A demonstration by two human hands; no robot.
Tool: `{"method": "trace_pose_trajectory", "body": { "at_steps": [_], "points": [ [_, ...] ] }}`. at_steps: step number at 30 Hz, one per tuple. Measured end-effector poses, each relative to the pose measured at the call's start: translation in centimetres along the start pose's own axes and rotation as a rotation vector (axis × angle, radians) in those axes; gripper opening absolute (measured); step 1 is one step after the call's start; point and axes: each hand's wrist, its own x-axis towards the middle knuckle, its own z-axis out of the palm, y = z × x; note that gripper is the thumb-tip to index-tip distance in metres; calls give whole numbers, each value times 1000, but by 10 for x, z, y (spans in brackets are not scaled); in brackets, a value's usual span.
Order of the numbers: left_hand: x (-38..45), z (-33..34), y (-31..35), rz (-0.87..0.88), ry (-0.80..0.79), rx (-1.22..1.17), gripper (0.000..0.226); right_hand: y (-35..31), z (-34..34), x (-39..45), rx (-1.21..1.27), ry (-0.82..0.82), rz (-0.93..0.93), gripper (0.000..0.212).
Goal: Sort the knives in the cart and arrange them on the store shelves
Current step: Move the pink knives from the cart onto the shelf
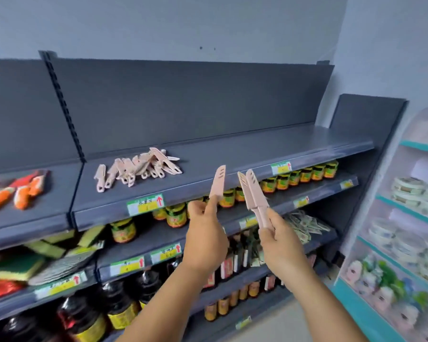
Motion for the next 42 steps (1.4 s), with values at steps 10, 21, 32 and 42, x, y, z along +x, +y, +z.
{"method": "trace_pose_trajectory", "body": {
  "at_steps": [10,21,32,42],
  "points": [
    [136,-15,-54,-211,110,226,61,-56,65,162,-125,-137,-204,42],
    [216,-29,-114,-423,160,271,35,-106,141,259,-213,-296,-286,50],
    [251,-24,-147,-404,-133,505,43,-112,190,293,-433,-377,-175,42],
    [250,-11,-158,-369,-190,619,50,-100,199,303,-669,-393,-257,39]
  ]
}}
